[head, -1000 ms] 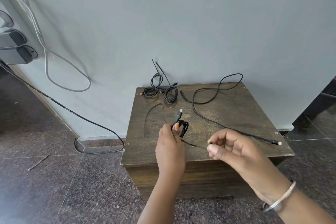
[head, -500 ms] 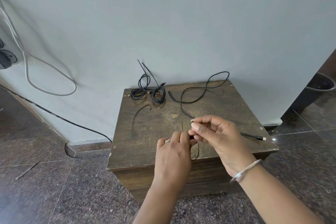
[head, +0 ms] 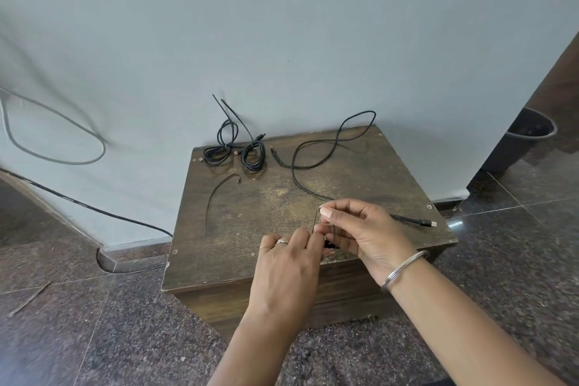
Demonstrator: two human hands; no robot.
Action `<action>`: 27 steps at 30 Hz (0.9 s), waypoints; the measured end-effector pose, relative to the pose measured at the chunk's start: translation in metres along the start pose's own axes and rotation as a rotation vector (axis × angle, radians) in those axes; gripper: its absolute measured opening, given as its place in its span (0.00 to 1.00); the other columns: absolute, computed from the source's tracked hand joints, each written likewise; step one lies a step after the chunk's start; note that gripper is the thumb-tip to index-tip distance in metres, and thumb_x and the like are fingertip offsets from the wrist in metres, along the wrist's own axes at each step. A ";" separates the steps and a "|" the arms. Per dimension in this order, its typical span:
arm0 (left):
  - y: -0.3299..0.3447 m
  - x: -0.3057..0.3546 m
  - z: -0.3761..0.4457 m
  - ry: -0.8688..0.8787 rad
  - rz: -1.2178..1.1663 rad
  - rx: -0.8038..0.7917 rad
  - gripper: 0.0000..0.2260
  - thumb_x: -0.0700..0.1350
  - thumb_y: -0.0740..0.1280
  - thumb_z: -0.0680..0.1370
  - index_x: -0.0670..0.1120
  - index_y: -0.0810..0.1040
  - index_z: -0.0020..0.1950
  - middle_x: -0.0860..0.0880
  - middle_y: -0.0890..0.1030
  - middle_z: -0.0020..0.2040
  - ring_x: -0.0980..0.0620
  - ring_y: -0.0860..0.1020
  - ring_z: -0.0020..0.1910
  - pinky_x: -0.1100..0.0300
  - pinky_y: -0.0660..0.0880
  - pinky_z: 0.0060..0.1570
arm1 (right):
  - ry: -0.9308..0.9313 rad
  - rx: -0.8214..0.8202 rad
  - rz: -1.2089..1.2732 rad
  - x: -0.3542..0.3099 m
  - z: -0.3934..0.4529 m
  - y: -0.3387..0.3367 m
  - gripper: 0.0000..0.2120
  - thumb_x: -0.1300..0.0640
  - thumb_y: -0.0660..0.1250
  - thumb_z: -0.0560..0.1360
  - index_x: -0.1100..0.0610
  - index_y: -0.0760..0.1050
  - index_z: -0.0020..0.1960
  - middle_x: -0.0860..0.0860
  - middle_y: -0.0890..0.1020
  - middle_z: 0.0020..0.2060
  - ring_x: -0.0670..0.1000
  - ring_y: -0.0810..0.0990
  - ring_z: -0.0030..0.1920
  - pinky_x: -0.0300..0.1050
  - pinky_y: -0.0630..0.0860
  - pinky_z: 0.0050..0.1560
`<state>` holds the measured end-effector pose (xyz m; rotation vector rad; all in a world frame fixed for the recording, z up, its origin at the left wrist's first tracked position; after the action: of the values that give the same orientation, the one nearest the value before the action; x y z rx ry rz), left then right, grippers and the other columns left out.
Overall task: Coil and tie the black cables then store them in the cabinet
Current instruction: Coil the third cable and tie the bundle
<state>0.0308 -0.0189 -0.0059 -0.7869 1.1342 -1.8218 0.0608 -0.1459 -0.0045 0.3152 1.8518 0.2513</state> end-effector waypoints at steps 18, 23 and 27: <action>0.001 -0.001 -0.003 0.003 0.000 -0.084 0.12 0.41 0.78 0.65 0.47 0.78 0.43 0.53 0.75 0.32 0.52 0.77 0.27 0.54 0.75 0.38 | 0.022 -0.041 -0.016 0.005 0.002 -0.001 0.02 0.63 0.71 0.71 0.58 0.82 0.42 0.52 0.83 0.34 0.50 0.84 0.38 0.38 0.80 0.36; 0.001 -0.001 -0.002 -0.009 -0.006 -0.102 0.14 0.41 0.79 0.64 0.47 0.79 0.44 0.53 0.75 0.32 0.51 0.76 0.26 0.53 0.76 0.38 | 0.001 -0.062 -0.062 0.006 0.002 -0.002 0.03 0.64 0.71 0.71 0.58 0.82 0.40 0.53 0.82 0.33 0.48 0.82 0.38 0.39 0.81 0.40; 0.001 -0.002 -0.003 -0.022 -0.018 -0.129 0.15 0.40 0.79 0.63 0.47 0.79 0.46 0.53 0.75 0.33 0.51 0.77 0.27 0.52 0.76 0.40 | 0.003 -0.066 -0.090 0.007 0.003 -0.001 0.03 0.64 0.71 0.71 0.58 0.83 0.41 0.53 0.82 0.34 0.47 0.81 0.38 0.37 0.80 0.40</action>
<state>0.0297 -0.0161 -0.0079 -0.8917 1.2432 -1.7637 0.0620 -0.1445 -0.0120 0.1852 1.8509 0.2507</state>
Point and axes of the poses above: each hand's wrist, its own z-axis towards the middle knuckle, its own y-axis out of the palm, x = y × z, the point moved 3 cm from there along z, towards the middle knuckle
